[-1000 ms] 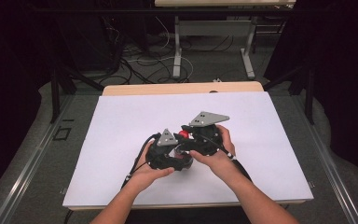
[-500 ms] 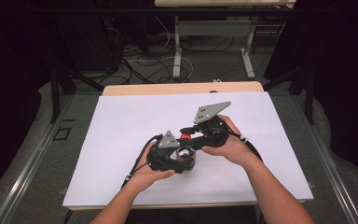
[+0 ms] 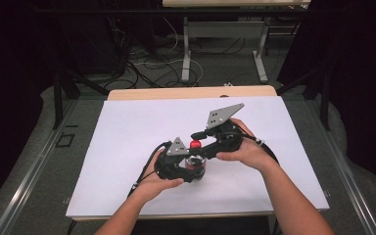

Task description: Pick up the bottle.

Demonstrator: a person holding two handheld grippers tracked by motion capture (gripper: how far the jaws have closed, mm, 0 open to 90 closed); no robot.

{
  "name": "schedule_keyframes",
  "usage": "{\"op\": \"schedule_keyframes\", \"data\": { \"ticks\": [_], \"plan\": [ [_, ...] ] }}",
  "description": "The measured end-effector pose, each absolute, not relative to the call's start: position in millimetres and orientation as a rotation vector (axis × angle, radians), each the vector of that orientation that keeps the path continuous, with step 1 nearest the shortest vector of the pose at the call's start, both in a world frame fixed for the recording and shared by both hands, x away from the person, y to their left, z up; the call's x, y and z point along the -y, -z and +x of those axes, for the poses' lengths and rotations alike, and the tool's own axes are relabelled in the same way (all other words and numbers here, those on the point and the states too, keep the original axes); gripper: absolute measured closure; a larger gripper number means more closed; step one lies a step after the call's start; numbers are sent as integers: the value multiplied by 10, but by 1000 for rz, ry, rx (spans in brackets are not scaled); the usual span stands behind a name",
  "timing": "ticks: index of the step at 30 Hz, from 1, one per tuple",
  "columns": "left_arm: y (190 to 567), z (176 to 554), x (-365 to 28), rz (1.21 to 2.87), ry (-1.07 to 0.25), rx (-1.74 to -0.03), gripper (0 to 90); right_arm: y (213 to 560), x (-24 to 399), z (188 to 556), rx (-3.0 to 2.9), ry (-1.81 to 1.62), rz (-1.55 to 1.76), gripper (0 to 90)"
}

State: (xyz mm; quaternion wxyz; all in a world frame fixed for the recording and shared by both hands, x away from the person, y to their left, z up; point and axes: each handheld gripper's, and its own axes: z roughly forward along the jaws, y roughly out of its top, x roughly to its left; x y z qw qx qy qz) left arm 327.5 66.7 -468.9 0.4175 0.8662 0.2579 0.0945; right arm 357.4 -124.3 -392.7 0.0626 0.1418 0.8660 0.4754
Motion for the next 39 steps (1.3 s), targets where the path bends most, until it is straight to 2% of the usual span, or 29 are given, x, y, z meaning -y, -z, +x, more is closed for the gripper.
{"op": "schedule_keyframes", "data": {
  "ticks": [2, 7, 21, 29, 39],
  "plan": [
    [4687, 3284, -685, 2159, -248, -671, 302, 3915, 1227, 3523, -2566, -1410, 520, 446],
    [4682, 3295, -708, 2142, -277, -712, 302, 3962, 1176, 3394, -2427, -1387, 665, 461],
    [4684, 3267, -665, 2161, -288, -697, 304, 4095, 1016, 3268, -2331, -1359, 711, 543],
    [4674, 3246, -644, 2189, -272, -653, 304, 4071, 1032, 3351, -2390, -1378, 637, 598],
    [4659, 3241, -655, 2186, -233, -658, 303, 3995, 1130, 3538, -2556, -1390, 535, 607]
  ]
}}
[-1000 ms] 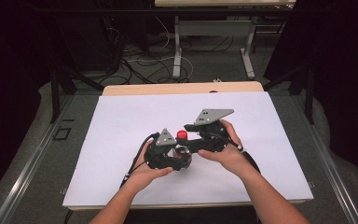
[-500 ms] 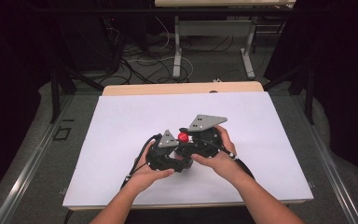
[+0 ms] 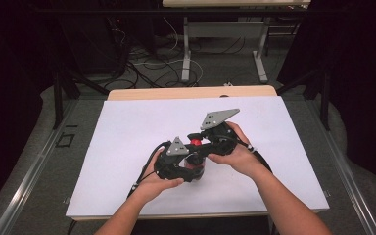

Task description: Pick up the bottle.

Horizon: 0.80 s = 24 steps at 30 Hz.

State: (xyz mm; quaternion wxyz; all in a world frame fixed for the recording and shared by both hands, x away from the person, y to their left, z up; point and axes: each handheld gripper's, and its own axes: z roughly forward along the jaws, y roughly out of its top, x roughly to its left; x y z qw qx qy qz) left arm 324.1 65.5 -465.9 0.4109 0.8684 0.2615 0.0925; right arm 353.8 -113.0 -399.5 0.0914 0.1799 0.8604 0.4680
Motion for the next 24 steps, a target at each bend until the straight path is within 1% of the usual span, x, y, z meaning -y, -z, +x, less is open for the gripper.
{"op": "schedule_keyframes", "data": {
  "ticks": [5, 6, 7, 11, 15, 16, 17, 19, 24],
  "plan": [
    [4664, 3248, -662, 2171, -259, -660, 302, 3990, 1121, 3543, -2551, -1397, 539, 602],
    [4669, 3254, -663, 2164, -258, -667, 303, 3995, 1114, 3534, -2535, -1394, 554, 579],
    [4660, 3263, -682, 2181, -246, -666, 304, 3996, 1107, 3523, -2524, -1395, 578, 532],
    [4674, 3284, -704, 2169, -263, -690, 304, 4000, 1075, 3427, -2446, -1383, 673, 482],
    [4662, 3292, -726, 2161, -269, -708, 304, 3996, 1042, 3335, -2387, -1331, 704, 479],
    [4647, 3292, -740, 2173, -251, -710, 304, 3996, 1035, 3315, -2367, -1324, 710, 479],
    [4659, 3291, -729, 2148, -271, -719, 303, 3995, 1027, 3296, -2349, -1317, 718, 479],
    [4654, 3291, -733, 2150, -279, -727, 304, 3984, 1017, 3256, -2323, -1304, 730, 481],
    [4663, 3291, -727, 2146, -290, -736, 304, 3977, 982, 3220, -2275, -1309, 760, 515]
  ]
}}
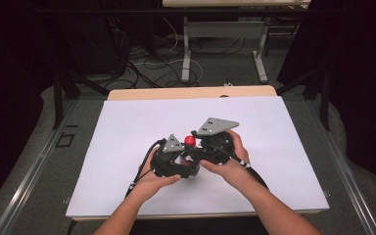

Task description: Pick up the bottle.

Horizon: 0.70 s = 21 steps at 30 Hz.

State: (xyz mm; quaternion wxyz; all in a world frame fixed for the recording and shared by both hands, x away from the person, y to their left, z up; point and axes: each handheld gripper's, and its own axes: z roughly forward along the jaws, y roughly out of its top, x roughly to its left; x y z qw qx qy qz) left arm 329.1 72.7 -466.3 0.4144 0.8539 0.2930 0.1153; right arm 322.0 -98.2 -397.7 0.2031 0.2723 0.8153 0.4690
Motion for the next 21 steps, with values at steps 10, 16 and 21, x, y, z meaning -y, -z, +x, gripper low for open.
{"op": "schedule_keyframes", "data": {
  "ticks": [10, 16, 21],
  "plan": [
    [4657, 3265, -710, 2175, -274, -700, 304, 4000, 978, 3305, -2330, -1317, 706, 605],
    [4653, 3257, -694, 2170, -267, -674, 304, 3941, 1124, 3520, -2540, -1387, 491, 607],
    [4650, 3243, -682, 2178, -218, -661, 303, 3904, 1181, 3656, -2675, -1410, 312, 606]
  ]
}}
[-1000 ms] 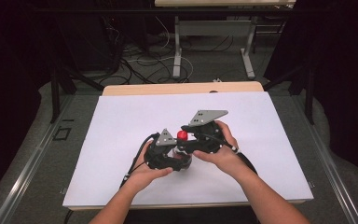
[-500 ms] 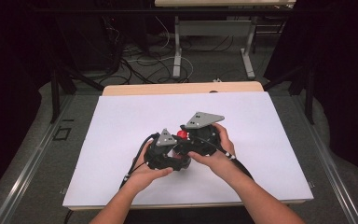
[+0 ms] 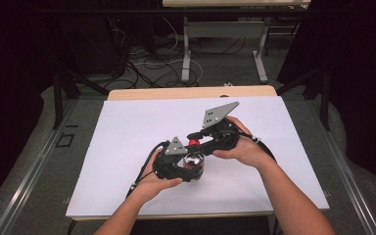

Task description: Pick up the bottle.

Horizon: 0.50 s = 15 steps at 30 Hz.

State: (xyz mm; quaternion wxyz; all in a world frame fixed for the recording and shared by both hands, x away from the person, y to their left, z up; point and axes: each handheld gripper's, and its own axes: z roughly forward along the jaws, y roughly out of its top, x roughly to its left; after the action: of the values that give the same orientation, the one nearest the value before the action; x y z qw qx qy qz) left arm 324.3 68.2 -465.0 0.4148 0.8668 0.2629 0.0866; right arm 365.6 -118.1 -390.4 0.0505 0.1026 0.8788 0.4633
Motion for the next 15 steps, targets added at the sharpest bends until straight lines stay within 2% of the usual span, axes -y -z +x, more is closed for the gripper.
{"op": "schedule_keyframes", "data": {
  "ticks": [3, 5, 15],
  "plan": [
    [4646, 3241, -679, 2170, -228, -671, 303, 3887, 1176, 3660, -2682, -1387, 301, 594],
    [4639, 3253, -696, 2173, -240, -673, 303, 3872, 1161, 3613, -2640, -1387, 380, 505],
    [4637, 3279, -737, 2154, -282, -721, 304, 3957, 1054, 3310, -2389, -1330, 602, 493]
  ]
}}
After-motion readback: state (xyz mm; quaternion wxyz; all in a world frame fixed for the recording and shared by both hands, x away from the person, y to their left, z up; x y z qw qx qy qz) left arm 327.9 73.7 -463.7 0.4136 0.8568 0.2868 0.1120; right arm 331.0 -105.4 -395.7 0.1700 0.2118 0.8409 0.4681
